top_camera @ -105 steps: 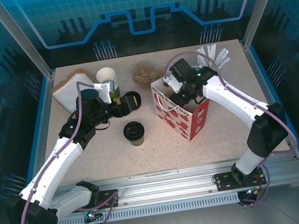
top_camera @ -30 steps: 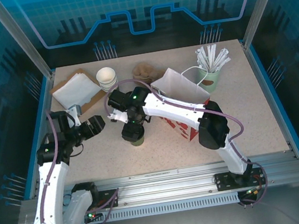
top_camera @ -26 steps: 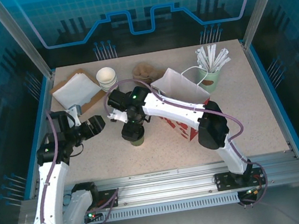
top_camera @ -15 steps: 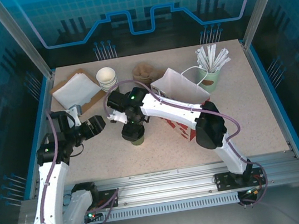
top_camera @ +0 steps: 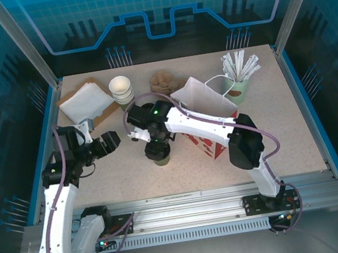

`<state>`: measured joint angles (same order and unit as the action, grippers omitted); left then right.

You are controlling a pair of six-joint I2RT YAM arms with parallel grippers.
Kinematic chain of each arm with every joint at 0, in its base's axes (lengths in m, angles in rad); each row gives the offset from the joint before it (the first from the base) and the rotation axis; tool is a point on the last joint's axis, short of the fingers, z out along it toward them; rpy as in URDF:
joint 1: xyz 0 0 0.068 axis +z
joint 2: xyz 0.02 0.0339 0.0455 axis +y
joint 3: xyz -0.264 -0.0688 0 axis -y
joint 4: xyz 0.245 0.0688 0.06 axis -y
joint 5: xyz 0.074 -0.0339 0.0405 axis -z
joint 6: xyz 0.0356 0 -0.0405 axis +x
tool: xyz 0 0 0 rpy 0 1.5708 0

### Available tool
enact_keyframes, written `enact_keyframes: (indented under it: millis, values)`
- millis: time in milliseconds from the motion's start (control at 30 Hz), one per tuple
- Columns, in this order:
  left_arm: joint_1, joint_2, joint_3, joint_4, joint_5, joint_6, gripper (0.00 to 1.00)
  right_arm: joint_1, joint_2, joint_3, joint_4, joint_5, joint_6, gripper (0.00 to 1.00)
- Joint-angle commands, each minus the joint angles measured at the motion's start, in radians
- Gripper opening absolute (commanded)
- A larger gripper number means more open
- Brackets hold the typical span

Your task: Pack the takeout coffee

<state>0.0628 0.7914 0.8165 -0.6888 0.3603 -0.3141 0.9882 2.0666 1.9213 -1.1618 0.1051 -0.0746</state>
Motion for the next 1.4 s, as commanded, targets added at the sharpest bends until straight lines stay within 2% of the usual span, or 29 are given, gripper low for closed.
enact_keyframes:
  millis: [0, 333, 667, 1033, 1200, 1367]
  values:
    - [0.006, -0.008, -0.012, 0.03, 0.056, -0.01, 0.79, 0.001, -0.084, -0.082, -0.023, 0.006, 0.023, 0.69]
    - [0.005, 0.002, -0.02, 0.044, 0.09, -0.022, 0.79, -0.002, -0.16, -0.219, -0.005, 0.011, 0.047, 0.71]
    - [0.003, -0.001, -0.023, 0.045, 0.095, -0.022, 0.78, -0.004, -0.141, -0.196, -0.03, 0.017, 0.037, 0.77]
    - [0.004, -0.008, -0.025, 0.042, 0.095, -0.02, 0.78, -0.003, -0.12, -0.201, -0.041, 0.03, 0.032, 0.75]
    - [0.003, -0.009, -0.025, 0.042, 0.097, -0.023, 0.79, -0.002, -0.118, -0.203, -0.041, 0.029, 0.03, 0.71]
    - [0.003, -0.012, -0.028, 0.042, 0.095, -0.025, 0.79, 0.001, -0.133, -0.196, -0.038, 0.032, 0.028, 0.59]
